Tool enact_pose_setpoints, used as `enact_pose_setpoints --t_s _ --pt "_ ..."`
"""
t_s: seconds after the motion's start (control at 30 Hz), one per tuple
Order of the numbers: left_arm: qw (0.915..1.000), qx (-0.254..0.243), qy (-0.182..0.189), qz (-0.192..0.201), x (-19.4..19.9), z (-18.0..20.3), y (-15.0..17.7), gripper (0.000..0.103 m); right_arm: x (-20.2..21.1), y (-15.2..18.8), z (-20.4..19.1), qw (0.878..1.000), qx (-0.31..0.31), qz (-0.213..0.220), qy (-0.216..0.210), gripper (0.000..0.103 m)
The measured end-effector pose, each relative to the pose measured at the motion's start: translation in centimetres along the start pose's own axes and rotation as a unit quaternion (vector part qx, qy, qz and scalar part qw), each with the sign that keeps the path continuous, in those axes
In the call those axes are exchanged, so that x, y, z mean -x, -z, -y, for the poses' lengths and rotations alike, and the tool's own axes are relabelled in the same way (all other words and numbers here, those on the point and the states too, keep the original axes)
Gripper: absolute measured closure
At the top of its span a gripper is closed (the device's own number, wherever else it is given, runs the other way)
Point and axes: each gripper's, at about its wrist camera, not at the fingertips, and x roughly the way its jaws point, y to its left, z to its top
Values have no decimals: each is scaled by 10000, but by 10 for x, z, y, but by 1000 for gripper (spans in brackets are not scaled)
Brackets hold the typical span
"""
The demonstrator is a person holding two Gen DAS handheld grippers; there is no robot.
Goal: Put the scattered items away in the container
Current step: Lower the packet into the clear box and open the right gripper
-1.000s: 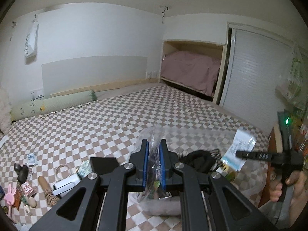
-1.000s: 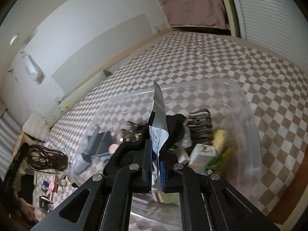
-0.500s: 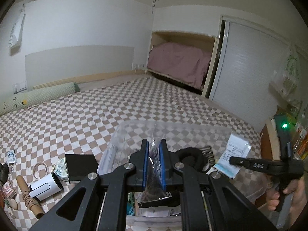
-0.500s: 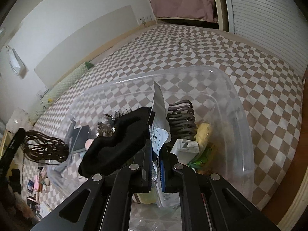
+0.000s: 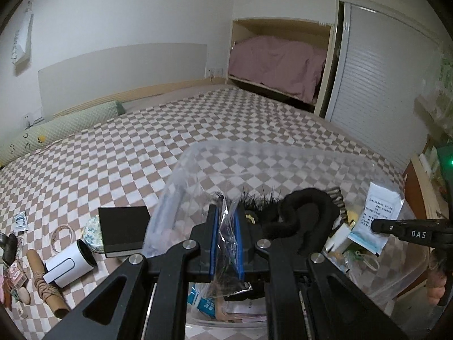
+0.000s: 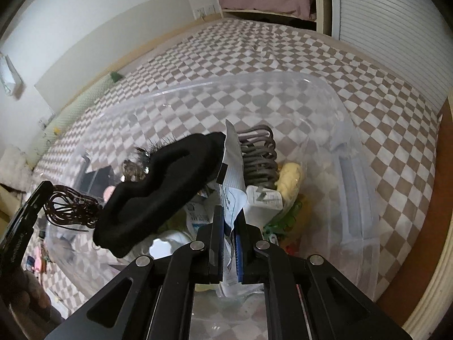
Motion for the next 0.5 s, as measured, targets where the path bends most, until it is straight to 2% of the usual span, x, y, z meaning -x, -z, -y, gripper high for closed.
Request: enact_pose_setpoints --t_s 0.1,0.17,0.2,0.23,0.3,0.4,0.5 --pt "10000 41 26 -81 -7 0 3 92 -3 1 0 9999 -21 -121 99 96" --pt "9997 112 123 -159 -10 -2 5 88 -5 1 1 9997 -26 -224 99 96" --pt "9996 125 164 -170 -11 -1 5 78 -7 2 1 9995 -9 -279 119 96" --pt "9995 139 204 -182 -11 -1 6 61 -9 2 0 9994 7 -320 153 96" --pt "9994 137 272 -180 -10 2 6 43 -10 2 -1 9991 28 -372 208 96" --pt "9991 113 364 -180 -8 8 5 42 -9 1 -1 9992 6 -347 195 96" --pt "9987 27 464 -227 -7 16 6 32 -6 1 -6 9996 113 -210 151 96"
